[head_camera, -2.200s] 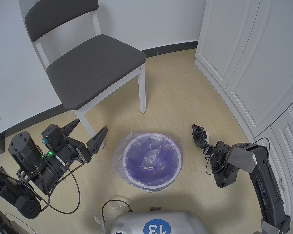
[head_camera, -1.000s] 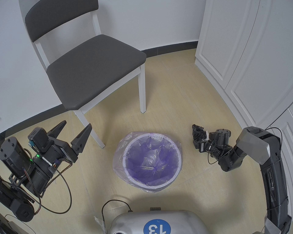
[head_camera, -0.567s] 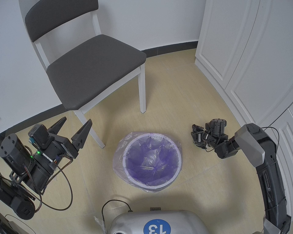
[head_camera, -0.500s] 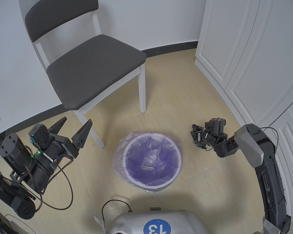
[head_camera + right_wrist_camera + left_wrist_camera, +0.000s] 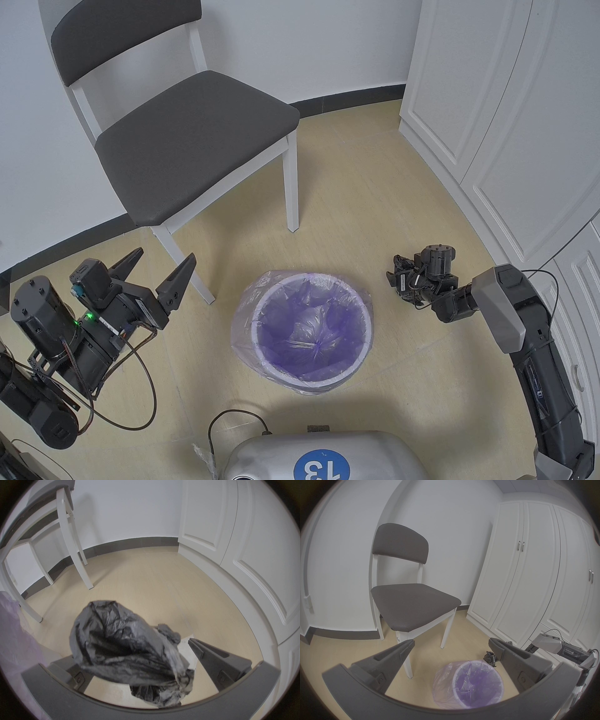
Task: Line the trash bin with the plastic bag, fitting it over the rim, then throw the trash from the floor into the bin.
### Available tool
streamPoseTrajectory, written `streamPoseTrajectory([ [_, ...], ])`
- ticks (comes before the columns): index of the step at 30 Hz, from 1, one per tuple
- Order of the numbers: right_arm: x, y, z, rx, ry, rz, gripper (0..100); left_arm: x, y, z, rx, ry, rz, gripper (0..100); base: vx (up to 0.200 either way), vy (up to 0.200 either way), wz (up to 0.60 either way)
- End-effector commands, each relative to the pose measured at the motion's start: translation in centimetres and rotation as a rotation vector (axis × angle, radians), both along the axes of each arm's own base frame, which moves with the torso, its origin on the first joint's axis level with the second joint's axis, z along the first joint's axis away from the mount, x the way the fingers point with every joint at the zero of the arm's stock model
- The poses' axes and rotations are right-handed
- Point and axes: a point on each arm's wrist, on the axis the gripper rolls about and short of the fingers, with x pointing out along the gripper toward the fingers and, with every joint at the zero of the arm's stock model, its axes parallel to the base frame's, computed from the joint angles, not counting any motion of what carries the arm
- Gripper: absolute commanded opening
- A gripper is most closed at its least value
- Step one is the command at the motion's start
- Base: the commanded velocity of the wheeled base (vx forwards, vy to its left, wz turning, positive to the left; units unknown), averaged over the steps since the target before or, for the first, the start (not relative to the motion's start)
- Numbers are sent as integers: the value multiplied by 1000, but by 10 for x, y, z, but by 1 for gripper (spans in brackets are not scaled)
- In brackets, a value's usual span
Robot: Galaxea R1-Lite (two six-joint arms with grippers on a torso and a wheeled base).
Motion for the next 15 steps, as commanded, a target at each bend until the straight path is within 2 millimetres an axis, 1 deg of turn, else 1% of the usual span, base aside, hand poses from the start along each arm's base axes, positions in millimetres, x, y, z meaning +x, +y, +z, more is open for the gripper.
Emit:
streamPoseTrajectory([
  [1,2,0,-11,-1,4,0,100,-1,0,1,-6,-14,0,100,0,0,0],
  [4,2,-1,-11,-1,3,-2,100,-1,0,2,-6,-16,0,100,0,0,0],
  [5,2,-2,-11,-1,3,-4,0,-1,0,1,-6,-14,-1,100,0,0,0],
  [8,3,-9,-17,-2,12,-16,0,-1,1,1,-3,-15,4,100,0,0,0],
  [12,1,-11,-20,1,20,-22,0,-1,0,-2,3,-1,-2,100,0,0,0],
  [15,1,-17,-18,3,15,-32,0,-1,-4,-7,16,17,-14,100,0,0,0],
])
